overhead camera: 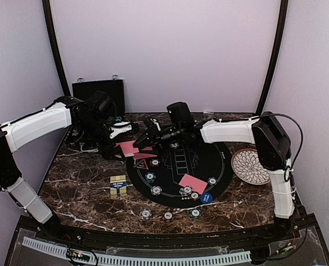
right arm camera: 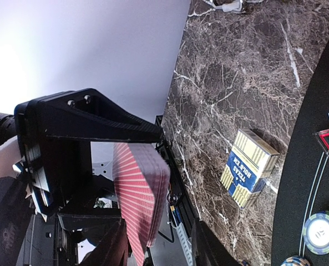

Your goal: Distribute texas hold em gaming equipment

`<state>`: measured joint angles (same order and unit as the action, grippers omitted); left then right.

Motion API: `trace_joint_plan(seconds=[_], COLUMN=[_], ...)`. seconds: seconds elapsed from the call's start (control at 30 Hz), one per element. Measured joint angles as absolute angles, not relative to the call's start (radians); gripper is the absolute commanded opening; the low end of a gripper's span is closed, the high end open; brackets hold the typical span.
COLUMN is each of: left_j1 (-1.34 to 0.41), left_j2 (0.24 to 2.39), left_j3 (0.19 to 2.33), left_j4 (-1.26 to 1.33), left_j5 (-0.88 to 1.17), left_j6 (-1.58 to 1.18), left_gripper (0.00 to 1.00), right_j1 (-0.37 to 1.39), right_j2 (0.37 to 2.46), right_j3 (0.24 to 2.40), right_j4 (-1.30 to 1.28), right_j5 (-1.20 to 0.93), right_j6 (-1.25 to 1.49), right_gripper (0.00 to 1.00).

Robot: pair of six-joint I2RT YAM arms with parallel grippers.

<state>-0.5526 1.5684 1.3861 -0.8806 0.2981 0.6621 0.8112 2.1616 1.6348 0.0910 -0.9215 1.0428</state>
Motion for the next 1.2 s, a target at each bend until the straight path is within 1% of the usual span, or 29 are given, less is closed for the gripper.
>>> trace_joint_plan(seconds=[0.33,0.53,0.73,0.87,0.93,1.0,1.07,1.2], left_j1=[-0.553,-0.553,-0.553,-0.553,-0.553,-0.553,-0.553,-0.553], left_j2=[1.568,1.568,1.568,1.568,1.568,1.568,1.568,1.568], left_j3=[1.385,1.385,1.384,1.375,1.373,1.373,1.373,1.372], left_j4=[-0.868,-0.868,-0.867,-0.862,-0.862,-0.862,-0.862,-0.862], left_j5=[0.290,0.287,0.281,0.272,0.271,0.271,0.271,0.271], left_j6=[0.662,0.662,0.662,0.662,0.662,0.662,0.662,0.662], left_gripper=[0.00,0.00,0.00,0.00,0.00,0.00,0.00,0.00], right_j1=[0.811,0.812,0.811,0.812,0.811,0.812,0.812,0.812], right_j2=[2.156,2.156,2.141,2.120,2.114,2.113,2.113,2.113], right_j3=[1.621,1.616,1.600,1.578,1.575,1.573,1.571,1.570], right_j4=[0.134,0.152,0.175,0.204,0.213,0.218,0.221,0.231], right_j5=[-0.928,-0.940,-0.948,-0.952,-0.954,-0.955,-0.955,-0.962], right_j6=[1.088,1.108,1.127,1.148,1.156,1.161,1.164,1.172], right_gripper=[0.16,0.08,0.07,0.03,0.02,0.05,0.12,0.14])
